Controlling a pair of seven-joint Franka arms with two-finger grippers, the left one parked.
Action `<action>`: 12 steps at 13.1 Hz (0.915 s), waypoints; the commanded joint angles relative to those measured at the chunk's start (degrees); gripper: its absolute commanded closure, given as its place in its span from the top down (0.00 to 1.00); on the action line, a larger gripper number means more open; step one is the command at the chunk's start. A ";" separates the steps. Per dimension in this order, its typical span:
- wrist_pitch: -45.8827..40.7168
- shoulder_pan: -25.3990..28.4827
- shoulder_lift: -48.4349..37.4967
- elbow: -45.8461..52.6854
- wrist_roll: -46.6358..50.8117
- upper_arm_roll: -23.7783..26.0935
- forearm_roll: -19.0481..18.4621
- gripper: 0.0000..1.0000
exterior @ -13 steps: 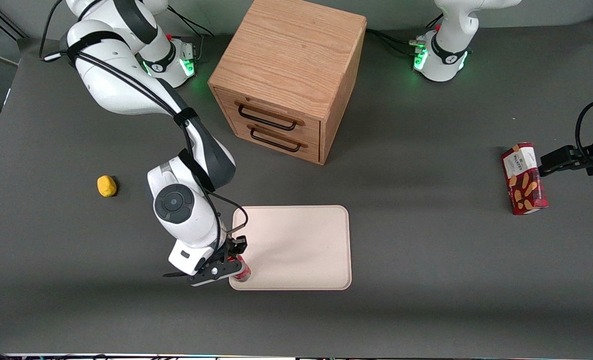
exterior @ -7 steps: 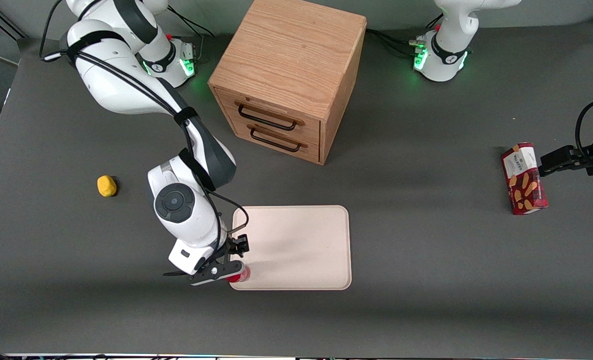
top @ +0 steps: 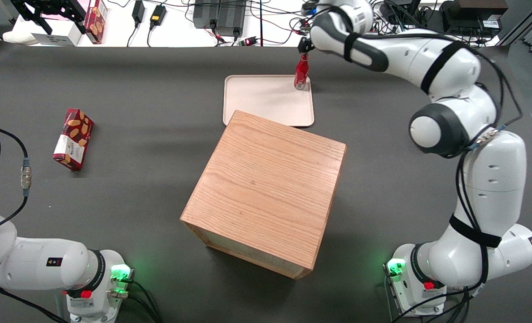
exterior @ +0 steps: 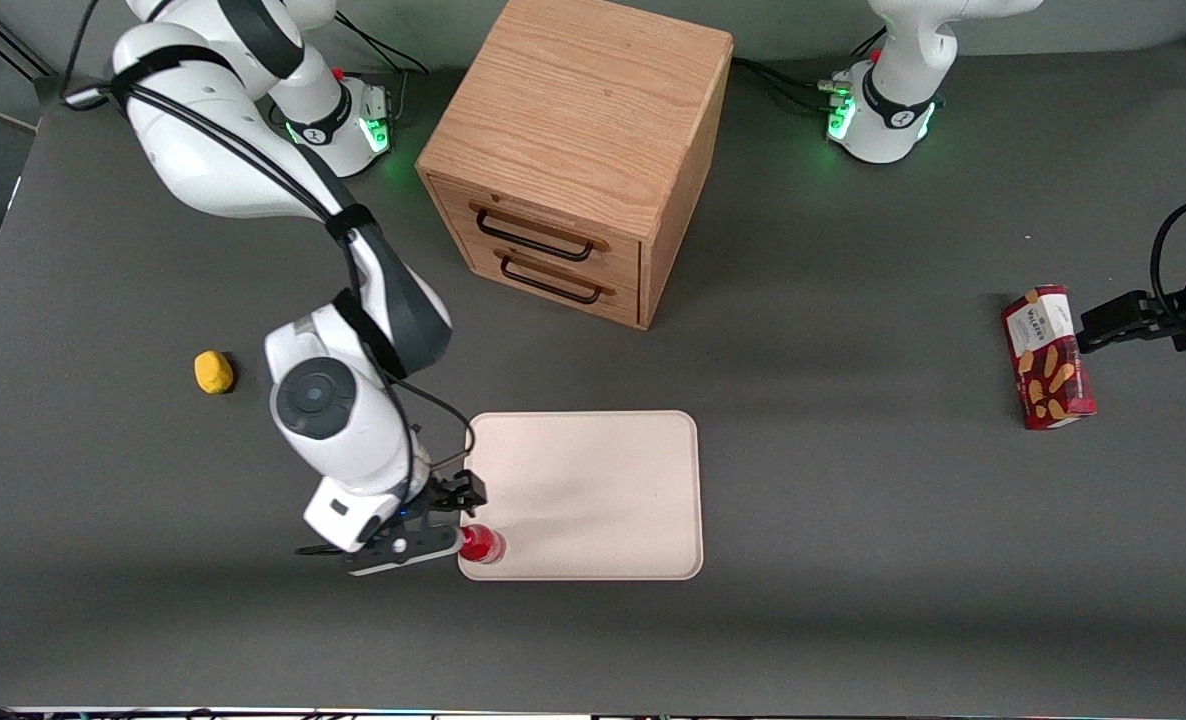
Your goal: Place coke bottle on tray
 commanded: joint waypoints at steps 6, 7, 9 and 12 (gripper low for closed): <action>-0.43 -3.76 -30.96 -31.90 -6.53 -12.59 20.02 1.00; -1.13 -3.67 -34.65 -35.86 -7.16 -14.36 20.48 1.00; -6.81 -3.67 -41.07 -40.19 -7.69 -18.40 20.48 1.00; -16.67 -3.58 -47.24 -40.38 -9.19 -23.68 20.31 1.00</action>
